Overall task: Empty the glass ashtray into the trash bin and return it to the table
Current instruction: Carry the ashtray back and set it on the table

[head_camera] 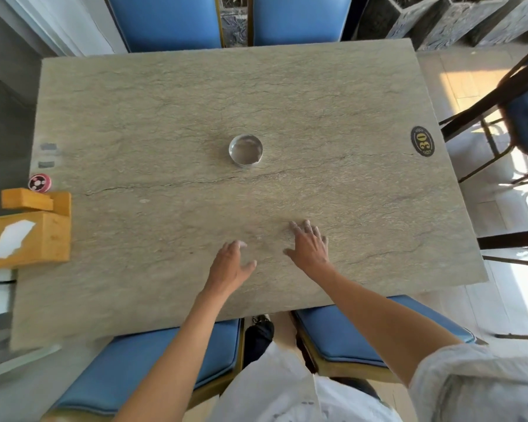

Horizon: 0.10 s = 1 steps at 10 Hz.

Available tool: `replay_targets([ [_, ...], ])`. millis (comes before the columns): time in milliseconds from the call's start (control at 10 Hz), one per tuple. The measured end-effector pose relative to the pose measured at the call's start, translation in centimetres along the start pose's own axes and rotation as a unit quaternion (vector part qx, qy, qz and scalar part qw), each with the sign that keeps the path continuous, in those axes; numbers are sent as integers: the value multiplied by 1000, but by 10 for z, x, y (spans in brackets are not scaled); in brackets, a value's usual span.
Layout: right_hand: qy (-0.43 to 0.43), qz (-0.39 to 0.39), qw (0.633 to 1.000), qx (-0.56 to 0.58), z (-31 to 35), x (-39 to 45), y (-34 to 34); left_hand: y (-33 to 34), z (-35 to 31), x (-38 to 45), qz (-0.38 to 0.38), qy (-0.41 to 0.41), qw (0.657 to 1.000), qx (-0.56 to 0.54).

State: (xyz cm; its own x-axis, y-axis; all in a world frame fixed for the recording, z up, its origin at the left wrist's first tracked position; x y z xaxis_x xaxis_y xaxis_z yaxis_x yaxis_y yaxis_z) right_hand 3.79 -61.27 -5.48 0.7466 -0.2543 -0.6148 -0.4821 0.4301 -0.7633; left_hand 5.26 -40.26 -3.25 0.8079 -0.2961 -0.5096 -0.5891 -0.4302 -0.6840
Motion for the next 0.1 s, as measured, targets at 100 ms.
replay_targets([
  [100,-3,-21,999,37,-8,-28,1,8,8,-23,-2,-2,1000,-11],
])
Point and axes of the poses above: each hand's wrist, its own x-axis towards the middle knuckle, its own y-axis out of the palm, z = x × y, the point moved 6 cm from there along x, towards the middle knuckle, and after that the axes turned 1 degree about y, right-handed, at the moved point
